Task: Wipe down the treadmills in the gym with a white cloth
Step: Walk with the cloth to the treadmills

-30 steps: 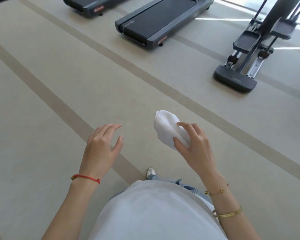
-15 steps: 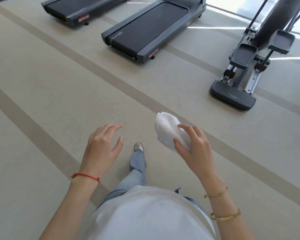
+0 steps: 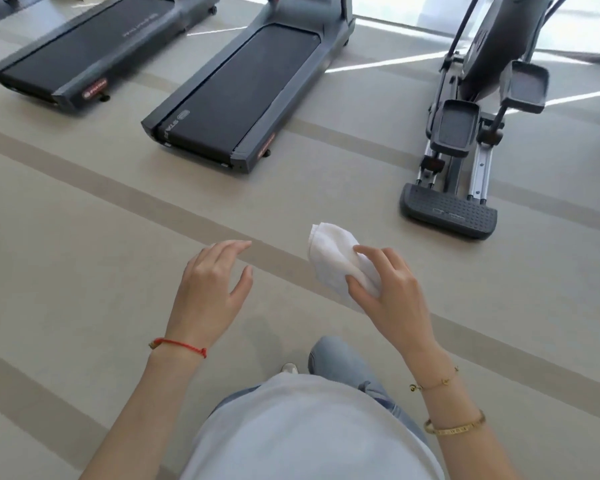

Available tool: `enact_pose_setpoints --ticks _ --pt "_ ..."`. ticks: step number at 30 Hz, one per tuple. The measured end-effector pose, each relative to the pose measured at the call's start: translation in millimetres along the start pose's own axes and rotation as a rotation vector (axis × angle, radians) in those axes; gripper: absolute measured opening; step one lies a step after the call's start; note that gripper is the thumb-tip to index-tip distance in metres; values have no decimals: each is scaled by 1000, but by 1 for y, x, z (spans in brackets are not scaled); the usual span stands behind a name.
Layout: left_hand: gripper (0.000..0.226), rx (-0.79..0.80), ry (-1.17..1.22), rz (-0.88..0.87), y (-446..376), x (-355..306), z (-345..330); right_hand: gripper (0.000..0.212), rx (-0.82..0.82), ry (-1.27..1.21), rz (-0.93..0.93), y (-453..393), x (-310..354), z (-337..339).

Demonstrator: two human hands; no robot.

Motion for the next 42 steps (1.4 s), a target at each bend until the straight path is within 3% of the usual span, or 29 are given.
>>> enact_pose_setpoints --ticks 10,19,32,42 --pt "33 54 53 -38 -214 20 -58 37 -5 19 -58 -193 -66 -30" --pt "32 -36 82 -21 -422 0 -107 37 -22 49 6 -405 -143 -19" --pt "31 -33 75 23 -651 19 -157 39 14 15 67 -639 -204 -59" --pt "31 -62 51 -39 -901 43 -181 40 -13 18 -9 -861 -252 -92"
Point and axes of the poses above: each hand's wrist, its own y-axis away from the middle knuckle, its own z-axis out of the back of the hand, x = y × z, the point moved 2 cm from there along -y, towards the middle knuckle, and after that the axes turned 11 degrees about y, right-handed, at the moved point
